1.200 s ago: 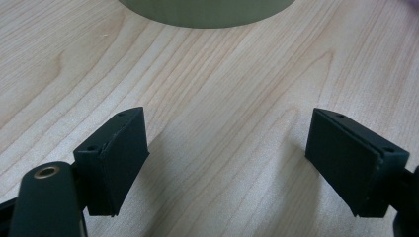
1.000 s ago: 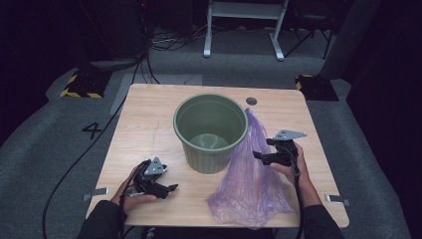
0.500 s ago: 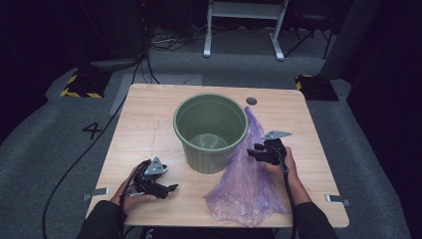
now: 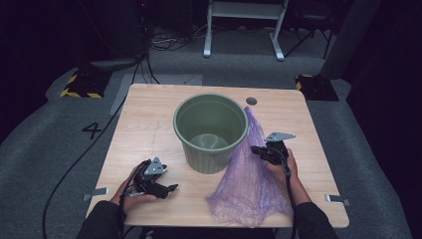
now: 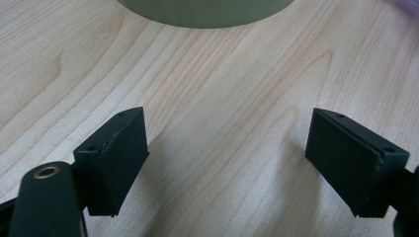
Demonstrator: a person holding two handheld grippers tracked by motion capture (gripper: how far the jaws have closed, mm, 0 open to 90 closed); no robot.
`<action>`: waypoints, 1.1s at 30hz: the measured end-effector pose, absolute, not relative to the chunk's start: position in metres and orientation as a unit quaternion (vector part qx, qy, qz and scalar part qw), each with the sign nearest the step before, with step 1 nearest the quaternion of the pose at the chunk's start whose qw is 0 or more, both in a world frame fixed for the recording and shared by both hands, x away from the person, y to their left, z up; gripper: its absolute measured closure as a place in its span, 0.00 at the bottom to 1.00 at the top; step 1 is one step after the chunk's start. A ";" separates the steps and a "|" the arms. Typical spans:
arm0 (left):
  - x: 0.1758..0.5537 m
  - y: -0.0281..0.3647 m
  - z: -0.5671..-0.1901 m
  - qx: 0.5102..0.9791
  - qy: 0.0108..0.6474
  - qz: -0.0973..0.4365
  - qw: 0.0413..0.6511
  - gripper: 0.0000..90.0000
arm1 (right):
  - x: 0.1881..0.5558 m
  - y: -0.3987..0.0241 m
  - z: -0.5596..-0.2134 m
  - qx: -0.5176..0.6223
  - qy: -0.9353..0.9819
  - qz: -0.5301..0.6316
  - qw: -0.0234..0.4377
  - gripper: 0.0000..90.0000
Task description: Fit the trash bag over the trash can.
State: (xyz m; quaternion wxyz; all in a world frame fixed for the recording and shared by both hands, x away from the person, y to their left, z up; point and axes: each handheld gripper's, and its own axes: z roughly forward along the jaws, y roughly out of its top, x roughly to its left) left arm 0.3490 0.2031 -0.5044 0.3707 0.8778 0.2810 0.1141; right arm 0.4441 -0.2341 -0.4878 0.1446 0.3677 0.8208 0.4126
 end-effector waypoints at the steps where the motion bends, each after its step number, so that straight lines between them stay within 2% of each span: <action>1: 0.349 0.203 -0.504 0.878 0.281 0.114 0.371 0.18 | 0.444 -0.234 -0.488 0.368 0.821 0.413 0.145 1.00; 33: 0.349 0.203 -0.504 0.878 0.281 0.114 0.371 0.18 | 0.408 -0.260 -0.429 0.332 0.765 0.511 0.210 1.00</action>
